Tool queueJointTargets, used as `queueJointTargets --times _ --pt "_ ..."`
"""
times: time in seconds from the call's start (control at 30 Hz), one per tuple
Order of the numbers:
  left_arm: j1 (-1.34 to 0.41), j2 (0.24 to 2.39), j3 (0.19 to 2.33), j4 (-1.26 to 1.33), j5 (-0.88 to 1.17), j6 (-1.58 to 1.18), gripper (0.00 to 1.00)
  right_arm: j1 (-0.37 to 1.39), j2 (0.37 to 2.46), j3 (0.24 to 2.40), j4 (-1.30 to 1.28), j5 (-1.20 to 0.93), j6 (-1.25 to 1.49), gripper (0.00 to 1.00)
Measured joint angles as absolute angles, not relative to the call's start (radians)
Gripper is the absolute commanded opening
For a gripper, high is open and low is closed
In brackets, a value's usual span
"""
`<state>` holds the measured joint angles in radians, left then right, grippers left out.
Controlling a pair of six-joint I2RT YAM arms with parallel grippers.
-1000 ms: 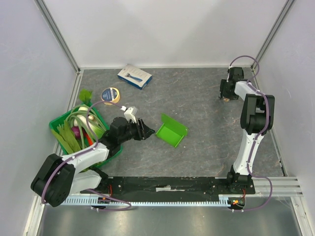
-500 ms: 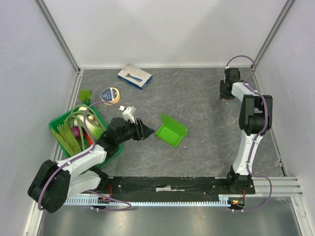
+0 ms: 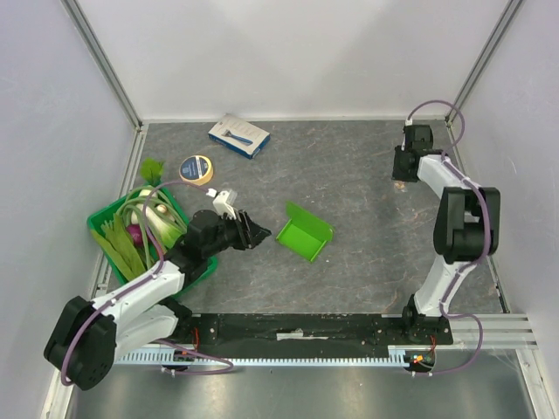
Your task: Fold the paper box
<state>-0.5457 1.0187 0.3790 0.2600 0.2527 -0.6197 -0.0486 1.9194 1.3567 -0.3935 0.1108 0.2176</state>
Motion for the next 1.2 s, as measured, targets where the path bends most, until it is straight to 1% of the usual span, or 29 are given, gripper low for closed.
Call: queueJointTargets --times 0.1,0.17,0.23,0.27,0.3,0.33,0.4,0.43,0.47,0.6,0.7,0.77,0.93,1.2 --pt "-0.546 0.961 0.379 0.224 0.226 -0.619 0.53 0.002 1.761 1.309 -0.416 0.112 0.220 0.38" --pt "-0.545 0.918 0.380 0.195 0.206 -0.618 0.54 0.073 1.636 1.290 -0.420 0.130 0.211 0.48" --pt "-0.545 0.885 0.381 0.171 0.192 -0.617 0.54 0.134 1.544 1.291 -0.418 0.139 0.204 0.60" --pt "-0.546 0.871 0.381 0.161 0.184 -0.617 0.54 0.150 1.513 1.292 -0.416 0.139 0.200 0.63" --pt "-0.546 0.860 0.381 0.152 0.183 -0.617 0.54 0.152 1.496 1.297 -0.416 0.140 0.199 0.65" --pt "-0.545 0.852 0.381 0.147 0.183 -0.617 0.54 0.139 1.495 1.303 -0.416 0.138 0.196 0.69" --pt "-0.545 0.844 0.381 0.138 0.184 -0.618 0.57 0.086 1.542 1.328 -0.415 0.127 0.194 0.73" --pt "-0.545 0.841 0.381 0.134 0.187 -0.619 0.59 0.054 1.592 1.346 -0.418 0.126 0.194 0.77" --pt "-0.545 0.839 0.381 0.130 0.192 -0.620 0.61 0.032 1.644 1.361 -0.419 0.127 0.192 0.77" --pt "-0.545 0.835 0.381 0.125 0.228 -0.630 0.63 -0.044 1.866 1.404 -0.445 0.128 0.178 0.80" --pt "-0.546 0.828 0.381 0.115 0.263 -0.640 0.64 -0.080 1.966 1.408 -0.495 0.110 0.163 0.79" --pt "-0.546 0.822 0.381 0.104 0.293 -0.648 0.66 -0.097 2.014 1.440 -0.531 0.097 0.152 0.77" --pt "-0.546 0.810 0.381 0.083 0.357 -0.658 0.67 -0.106 2.074 1.540 -0.558 0.068 0.123 0.72" --pt "-0.546 0.782 0.405 0.031 0.396 -0.658 0.67 -0.088 2.080 1.549 -0.554 0.046 0.103 0.68"
